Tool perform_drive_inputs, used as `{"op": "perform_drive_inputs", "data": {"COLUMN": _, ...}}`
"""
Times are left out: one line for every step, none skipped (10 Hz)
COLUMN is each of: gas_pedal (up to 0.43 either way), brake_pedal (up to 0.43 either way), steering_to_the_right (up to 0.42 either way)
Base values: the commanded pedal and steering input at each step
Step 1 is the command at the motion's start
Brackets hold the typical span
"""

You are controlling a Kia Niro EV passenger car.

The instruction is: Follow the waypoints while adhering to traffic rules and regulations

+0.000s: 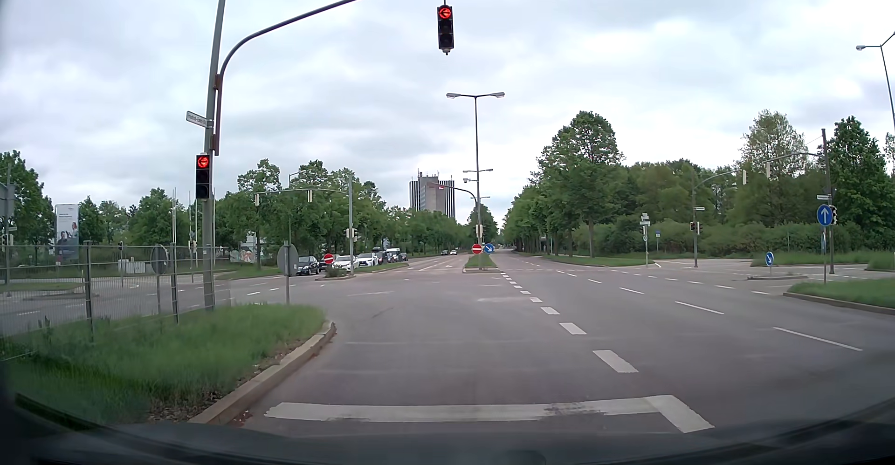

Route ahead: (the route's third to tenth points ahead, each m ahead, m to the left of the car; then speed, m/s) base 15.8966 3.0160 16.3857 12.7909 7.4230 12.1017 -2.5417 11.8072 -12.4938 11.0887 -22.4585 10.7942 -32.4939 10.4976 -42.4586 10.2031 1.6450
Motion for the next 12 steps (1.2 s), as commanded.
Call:
{"op": "perform_drive_inputs", "data": {"gas_pedal": 0.0, "brake_pedal": 0.207, "steering_to_the_right": -0.003}}
{"op": "perform_drive_inputs", "data": {"gas_pedal": 0.0, "brake_pedal": 0.207, "steering_to_the_right": -0.004}}
{"op": "perform_drive_inputs", "data": {"gas_pedal": 0.0, "brake_pedal": 0.201, "steering_to_the_right": -0.004}}
{"op": "perform_drive_inputs", "data": {"gas_pedal": 0.0, "brake_pedal": 0.207, "steering_to_the_right": -0.004}}
{"op": "perform_drive_inputs", "data": {"gas_pedal": 0.0, "brake_pedal": 0.207, "steering_to_the_right": -0.004}}
{"op": "perform_drive_inputs", "data": {"gas_pedal": 0.0, "brake_pedal": 0.201, "steering_to_the_right": -0.003}}
{"op": "perform_drive_inputs", "data": {"gas_pedal": 0.0, "brake_pedal": 0.207, "steering_to_the_right": -0.003}}
{"op": "perform_drive_inputs", "data": {"gas_pedal": 0.0, "brake_pedal": 0.201, "steering_to_the_right": -0.003}}
{"op": "perform_drive_inputs", "data": {"gas_pedal": 0.0, "brake_pedal": 0.201, "steering_to_the_right": -0.004}}
{"op": "perform_drive_inputs", "data": {"gas_pedal": 0.0, "brake_pedal": 0.201, "steering_to_the_right": -0.003}}
{"op": "perform_drive_inputs", "data": {"gas_pedal": 0.0, "brake_pedal": 0.201, "steering_to_the_right": -0.003}}
{"op": "perform_drive_inputs", "data": {"gas_pedal": 0.0, "brake_pedal": 0.201, "steering_to_the_right": -0.003}}
